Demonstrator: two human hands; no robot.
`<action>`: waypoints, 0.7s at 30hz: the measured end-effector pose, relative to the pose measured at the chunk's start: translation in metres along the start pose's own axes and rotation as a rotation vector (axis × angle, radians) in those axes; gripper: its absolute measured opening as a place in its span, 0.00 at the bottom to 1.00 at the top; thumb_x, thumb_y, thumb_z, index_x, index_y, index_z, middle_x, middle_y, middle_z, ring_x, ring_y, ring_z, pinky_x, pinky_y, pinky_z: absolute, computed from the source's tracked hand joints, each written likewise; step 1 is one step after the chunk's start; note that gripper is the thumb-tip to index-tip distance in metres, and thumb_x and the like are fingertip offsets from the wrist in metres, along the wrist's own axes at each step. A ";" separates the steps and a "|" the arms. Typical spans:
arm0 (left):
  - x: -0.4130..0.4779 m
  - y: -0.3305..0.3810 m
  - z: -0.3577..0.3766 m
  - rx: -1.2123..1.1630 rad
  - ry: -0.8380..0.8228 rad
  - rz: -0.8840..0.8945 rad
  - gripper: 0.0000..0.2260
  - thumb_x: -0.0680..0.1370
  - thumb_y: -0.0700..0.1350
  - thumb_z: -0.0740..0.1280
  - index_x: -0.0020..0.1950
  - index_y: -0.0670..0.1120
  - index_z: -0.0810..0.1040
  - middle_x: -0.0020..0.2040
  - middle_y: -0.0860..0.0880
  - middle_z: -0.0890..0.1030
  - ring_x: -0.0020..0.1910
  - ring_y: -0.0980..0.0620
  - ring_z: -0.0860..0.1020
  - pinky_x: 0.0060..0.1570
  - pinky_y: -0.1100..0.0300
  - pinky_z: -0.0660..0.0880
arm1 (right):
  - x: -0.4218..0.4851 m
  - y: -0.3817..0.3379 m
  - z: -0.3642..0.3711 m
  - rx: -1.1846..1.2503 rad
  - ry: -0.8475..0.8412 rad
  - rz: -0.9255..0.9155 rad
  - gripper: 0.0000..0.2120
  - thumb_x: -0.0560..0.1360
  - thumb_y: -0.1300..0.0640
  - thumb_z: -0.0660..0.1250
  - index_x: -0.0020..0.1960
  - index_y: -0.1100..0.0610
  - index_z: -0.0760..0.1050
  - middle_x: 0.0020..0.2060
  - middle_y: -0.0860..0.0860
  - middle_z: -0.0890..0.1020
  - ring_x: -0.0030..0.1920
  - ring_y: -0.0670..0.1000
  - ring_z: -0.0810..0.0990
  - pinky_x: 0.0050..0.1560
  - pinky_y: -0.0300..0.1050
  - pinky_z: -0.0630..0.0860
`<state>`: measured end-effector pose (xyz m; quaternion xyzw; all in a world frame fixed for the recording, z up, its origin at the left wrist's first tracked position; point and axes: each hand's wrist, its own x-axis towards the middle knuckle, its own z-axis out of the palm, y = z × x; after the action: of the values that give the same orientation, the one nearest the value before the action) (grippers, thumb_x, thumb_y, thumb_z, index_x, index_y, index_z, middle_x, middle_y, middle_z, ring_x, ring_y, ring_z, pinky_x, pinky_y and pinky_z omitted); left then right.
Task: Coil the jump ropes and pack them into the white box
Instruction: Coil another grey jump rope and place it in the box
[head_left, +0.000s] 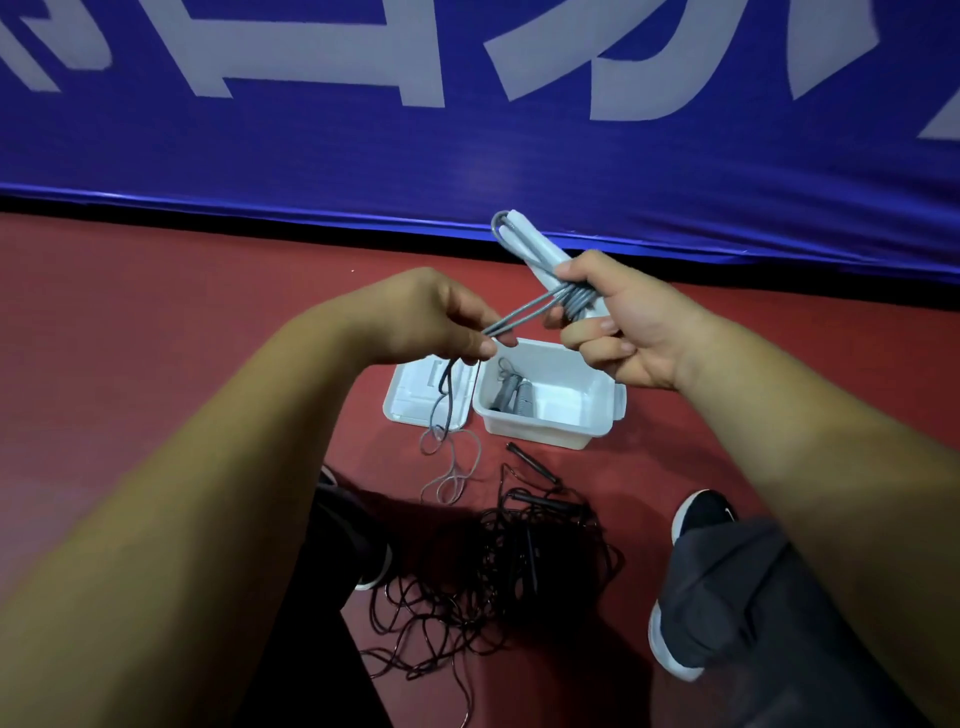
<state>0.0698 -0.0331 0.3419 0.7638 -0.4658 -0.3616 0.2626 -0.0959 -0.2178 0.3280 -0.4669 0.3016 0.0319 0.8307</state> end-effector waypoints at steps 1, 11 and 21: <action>0.000 -0.001 0.000 0.024 0.010 -0.014 0.09 0.78 0.45 0.76 0.56 0.57 0.88 0.46 0.49 0.88 0.43 0.59 0.82 0.51 0.65 0.78 | -0.001 0.001 0.000 -0.011 -0.009 0.009 0.07 0.82 0.51 0.66 0.55 0.54 0.73 0.38 0.51 0.75 0.25 0.42 0.56 0.19 0.33 0.49; 0.012 -0.007 0.010 0.161 0.057 -0.106 0.06 0.73 0.53 0.80 0.47 0.54 0.89 0.39 0.54 0.87 0.37 0.61 0.80 0.45 0.61 0.77 | -0.008 0.005 0.007 -0.083 -0.087 0.015 0.09 0.83 0.52 0.67 0.59 0.53 0.70 0.37 0.49 0.73 0.25 0.41 0.58 0.18 0.33 0.51; 0.024 -0.015 0.019 0.162 0.116 -0.115 0.08 0.79 0.50 0.75 0.44 0.46 0.86 0.39 0.49 0.87 0.40 0.50 0.87 0.48 0.53 0.83 | -0.014 0.007 0.012 -0.208 -0.228 0.071 0.08 0.77 0.56 0.69 0.46 0.55 0.70 0.36 0.50 0.72 0.25 0.41 0.57 0.20 0.32 0.51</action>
<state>0.0699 -0.0500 0.3121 0.8275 -0.4329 -0.2924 0.2056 -0.1041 -0.2015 0.3344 -0.5329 0.2164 0.1451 0.8051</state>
